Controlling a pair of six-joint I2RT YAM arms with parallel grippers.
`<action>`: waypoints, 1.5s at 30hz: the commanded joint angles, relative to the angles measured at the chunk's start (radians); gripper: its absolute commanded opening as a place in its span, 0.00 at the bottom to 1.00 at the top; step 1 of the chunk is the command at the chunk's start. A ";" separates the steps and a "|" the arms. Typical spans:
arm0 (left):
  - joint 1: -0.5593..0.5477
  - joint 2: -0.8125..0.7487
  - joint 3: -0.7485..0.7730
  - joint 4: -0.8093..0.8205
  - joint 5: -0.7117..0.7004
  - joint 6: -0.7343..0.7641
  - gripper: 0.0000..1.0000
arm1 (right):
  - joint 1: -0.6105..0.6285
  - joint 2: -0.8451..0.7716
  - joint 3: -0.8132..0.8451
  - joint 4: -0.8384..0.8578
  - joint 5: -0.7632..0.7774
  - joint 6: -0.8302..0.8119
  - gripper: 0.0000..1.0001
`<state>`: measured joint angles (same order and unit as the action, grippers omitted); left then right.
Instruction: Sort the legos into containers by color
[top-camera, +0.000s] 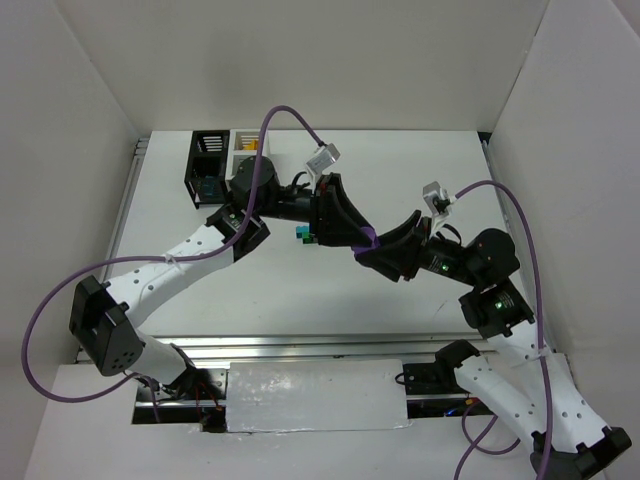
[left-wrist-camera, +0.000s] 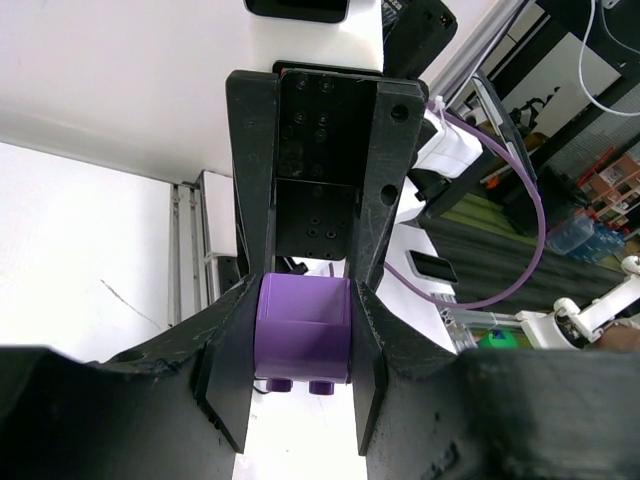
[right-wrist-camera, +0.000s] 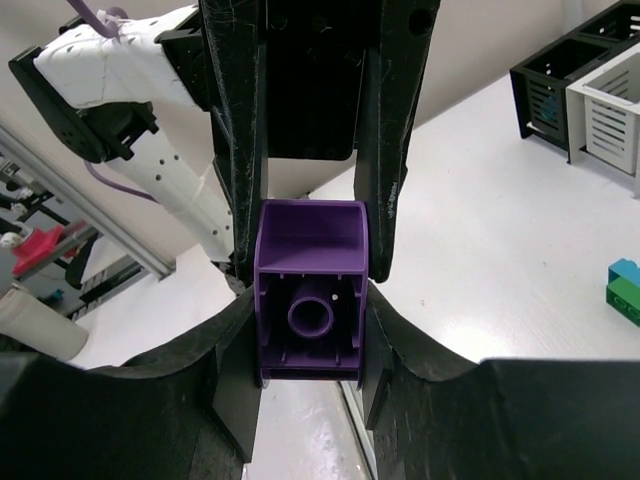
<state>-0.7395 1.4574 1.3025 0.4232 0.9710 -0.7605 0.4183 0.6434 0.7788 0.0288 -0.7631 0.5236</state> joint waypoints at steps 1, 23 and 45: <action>0.003 -0.037 0.003 -0.001 0.000 0.041 0.00 | -0.006 -0.007 0.047 0.014 0.070 -0.008 0.25; 0.336 0.078 0.374 -0.546 -1.541 0.497 0.00 | -0.006 -0.100 -0.018 -0.286 0.565 0.016 1.00; 0.689 0.331 0.583 -0.649 -1.440 0.495 0.00 | -0.006 -0.128 -0.108 -0.340 0.568 0.044 1.00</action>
<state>-0.0502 1.7897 1.8721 -0.2584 -0.4675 -0.2863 0.4179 0.5114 0.6659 -0.3313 -0.1989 0.5610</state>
